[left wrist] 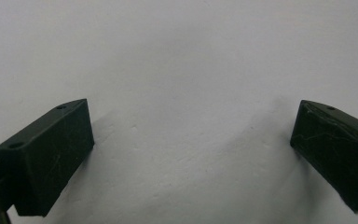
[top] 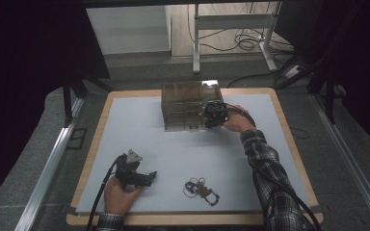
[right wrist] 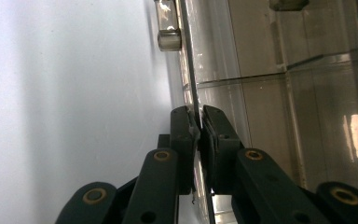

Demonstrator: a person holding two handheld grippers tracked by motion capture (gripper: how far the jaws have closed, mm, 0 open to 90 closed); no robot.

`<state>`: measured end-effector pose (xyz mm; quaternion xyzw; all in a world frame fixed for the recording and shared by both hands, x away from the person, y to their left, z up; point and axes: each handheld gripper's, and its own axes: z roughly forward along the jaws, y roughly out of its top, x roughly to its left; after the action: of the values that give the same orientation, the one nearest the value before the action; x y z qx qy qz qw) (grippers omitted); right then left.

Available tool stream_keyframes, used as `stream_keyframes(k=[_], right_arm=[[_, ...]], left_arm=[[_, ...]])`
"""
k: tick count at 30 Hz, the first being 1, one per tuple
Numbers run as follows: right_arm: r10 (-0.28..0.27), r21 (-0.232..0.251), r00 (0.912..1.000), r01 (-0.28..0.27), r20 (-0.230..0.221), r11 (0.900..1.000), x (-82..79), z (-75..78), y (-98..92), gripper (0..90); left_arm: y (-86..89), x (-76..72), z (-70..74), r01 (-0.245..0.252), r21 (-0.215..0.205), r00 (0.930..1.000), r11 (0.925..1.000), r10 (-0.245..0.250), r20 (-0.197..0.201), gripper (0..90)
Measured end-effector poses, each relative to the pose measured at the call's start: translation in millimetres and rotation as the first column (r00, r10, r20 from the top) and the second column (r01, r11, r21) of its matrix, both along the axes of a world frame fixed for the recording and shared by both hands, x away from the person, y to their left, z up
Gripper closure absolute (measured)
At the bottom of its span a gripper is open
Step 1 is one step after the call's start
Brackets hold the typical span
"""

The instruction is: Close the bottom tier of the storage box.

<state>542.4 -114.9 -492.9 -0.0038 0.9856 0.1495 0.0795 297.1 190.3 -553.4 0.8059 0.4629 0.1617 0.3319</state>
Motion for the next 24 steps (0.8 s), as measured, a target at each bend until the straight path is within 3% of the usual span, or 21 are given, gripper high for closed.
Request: stream_keyframes(k=[24], right_arm=[[0.025,0.015,0.9997,-0.025,-0.007,1.000,-16.3,1.4,-3.0,83.0]], left_arm=[[0.1,0.0,0.1,0.000,0.002,1.0000,1.0000,0.000,0.000,0.0]])
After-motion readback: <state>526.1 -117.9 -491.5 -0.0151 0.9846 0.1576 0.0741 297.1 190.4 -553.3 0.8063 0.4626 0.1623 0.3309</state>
